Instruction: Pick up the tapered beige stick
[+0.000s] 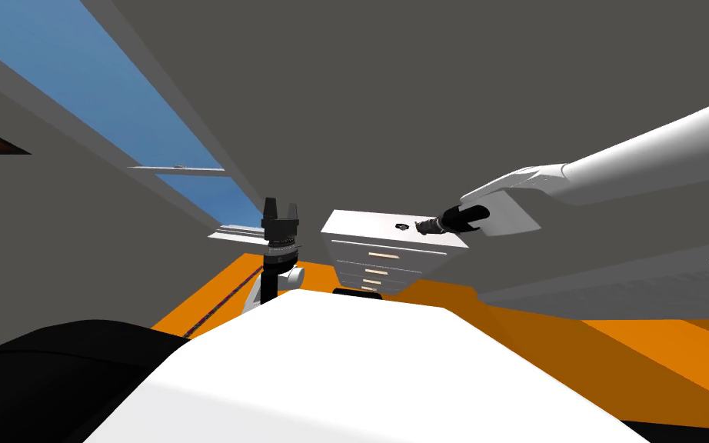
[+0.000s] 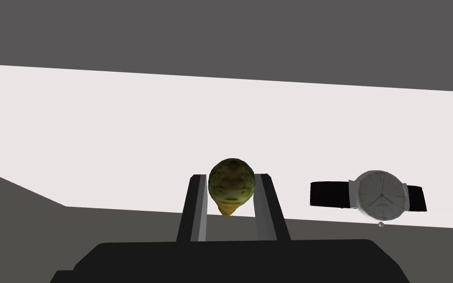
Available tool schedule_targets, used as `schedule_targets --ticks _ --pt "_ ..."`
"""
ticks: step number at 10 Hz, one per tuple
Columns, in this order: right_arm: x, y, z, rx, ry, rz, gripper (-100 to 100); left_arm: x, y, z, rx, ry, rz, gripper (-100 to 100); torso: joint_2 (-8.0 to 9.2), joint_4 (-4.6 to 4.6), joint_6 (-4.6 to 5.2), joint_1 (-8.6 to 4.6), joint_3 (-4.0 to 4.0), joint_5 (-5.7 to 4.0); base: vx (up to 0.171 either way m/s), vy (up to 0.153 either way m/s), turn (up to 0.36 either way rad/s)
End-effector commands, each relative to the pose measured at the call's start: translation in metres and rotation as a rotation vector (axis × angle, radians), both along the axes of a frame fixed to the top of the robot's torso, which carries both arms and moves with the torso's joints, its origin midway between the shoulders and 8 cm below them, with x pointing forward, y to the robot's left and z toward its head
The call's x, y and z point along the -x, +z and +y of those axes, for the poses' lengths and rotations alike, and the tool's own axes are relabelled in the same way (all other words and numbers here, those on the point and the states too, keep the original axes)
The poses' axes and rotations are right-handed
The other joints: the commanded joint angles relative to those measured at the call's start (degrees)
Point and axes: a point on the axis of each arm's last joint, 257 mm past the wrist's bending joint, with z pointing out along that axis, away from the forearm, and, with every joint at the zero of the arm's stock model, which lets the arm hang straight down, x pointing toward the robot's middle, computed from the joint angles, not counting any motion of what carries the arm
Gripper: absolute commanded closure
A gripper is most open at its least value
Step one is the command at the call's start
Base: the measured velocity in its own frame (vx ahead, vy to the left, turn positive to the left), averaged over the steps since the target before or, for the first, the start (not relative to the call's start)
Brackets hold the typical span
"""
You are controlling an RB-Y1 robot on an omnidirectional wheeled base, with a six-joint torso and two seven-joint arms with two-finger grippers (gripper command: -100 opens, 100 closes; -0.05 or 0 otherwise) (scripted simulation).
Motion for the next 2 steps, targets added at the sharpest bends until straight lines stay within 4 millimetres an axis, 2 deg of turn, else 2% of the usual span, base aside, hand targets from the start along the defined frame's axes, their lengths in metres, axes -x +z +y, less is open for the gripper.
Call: schedule_targets --ticks 1,2 --pt "0.0 0.0 0.0 0.0 0.0 0.0 100 0.0 0.0 0.0 0.0 0.0 0.0 0 0.0 0.0 0.0 0.0 0.0 0.0 -0.002 -0.011 -0.006" --pt "0.0001 0.0004 0.0008 -0.001 0.0 0.0 0 0.0 0.0 0.0 0.0 0.0 0.0 0 -0.03 -0.02 -0.01 0.02 -0.03 -0.01 0.0 0.0 0.0"
